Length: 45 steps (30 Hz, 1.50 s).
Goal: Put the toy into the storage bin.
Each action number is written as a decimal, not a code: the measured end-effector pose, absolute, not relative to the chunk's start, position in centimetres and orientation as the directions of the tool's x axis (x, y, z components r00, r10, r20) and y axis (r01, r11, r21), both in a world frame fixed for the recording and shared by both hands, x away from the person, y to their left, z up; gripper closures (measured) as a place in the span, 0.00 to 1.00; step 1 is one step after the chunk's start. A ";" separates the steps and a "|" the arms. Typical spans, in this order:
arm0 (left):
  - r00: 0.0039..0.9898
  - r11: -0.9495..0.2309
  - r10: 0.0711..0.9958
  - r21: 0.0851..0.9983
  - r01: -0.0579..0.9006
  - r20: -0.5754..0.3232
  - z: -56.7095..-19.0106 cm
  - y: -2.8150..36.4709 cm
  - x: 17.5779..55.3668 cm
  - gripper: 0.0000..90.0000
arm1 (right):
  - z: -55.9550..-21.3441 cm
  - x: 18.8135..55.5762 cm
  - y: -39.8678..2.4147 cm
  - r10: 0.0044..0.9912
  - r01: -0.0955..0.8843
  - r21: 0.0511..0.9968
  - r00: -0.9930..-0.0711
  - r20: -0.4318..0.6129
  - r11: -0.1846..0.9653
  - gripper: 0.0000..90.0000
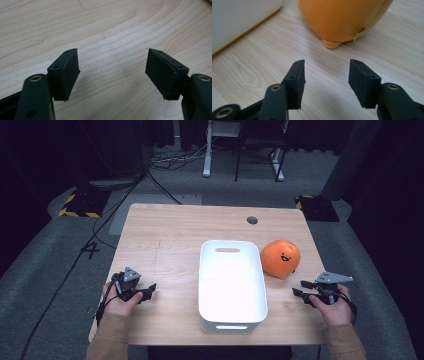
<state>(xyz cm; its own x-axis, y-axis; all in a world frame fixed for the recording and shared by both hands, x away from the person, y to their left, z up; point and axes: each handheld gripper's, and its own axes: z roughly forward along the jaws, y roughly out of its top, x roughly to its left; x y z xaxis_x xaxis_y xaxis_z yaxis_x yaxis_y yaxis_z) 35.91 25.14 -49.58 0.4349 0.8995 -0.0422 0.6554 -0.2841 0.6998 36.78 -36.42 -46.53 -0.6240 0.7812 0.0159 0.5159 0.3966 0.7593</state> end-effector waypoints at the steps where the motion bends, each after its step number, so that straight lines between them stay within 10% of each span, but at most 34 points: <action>1: 0.431 -0.284 0.901 0.699 0.656 -0.038 -49.7 25.2 36.0 0.30 | -46.3 36.7 -36.4 0.781 0.514 0.761 -0.624 0.014 0.397 0.56; 34: 0.419 -0.284 0.908 0.692 0.664 -0.029 -50.3 25.4 37.5 0.21 | -38.8 40.8 -36.5 0.737 0.381 0.892 -0.671 0.086 0.243 0.68; 45: 0.418 -0.282 0.908 0.692 0.665 -0.032 -50.3 25.4 37.5 0.21 | -38.5 43.8 -35.3 0.744 0.364 0.892 -0.666 0.047 0.269 0.58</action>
<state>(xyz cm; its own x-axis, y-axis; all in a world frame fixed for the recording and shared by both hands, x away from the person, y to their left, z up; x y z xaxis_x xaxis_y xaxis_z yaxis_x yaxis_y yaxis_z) 37.49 25.43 -50.28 0.4177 0.9080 -0.0316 0.6645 -0.2816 0.6922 43.85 -35.33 -38.55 -0.6665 0.7440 0.0473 0.3636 0.2689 0.8919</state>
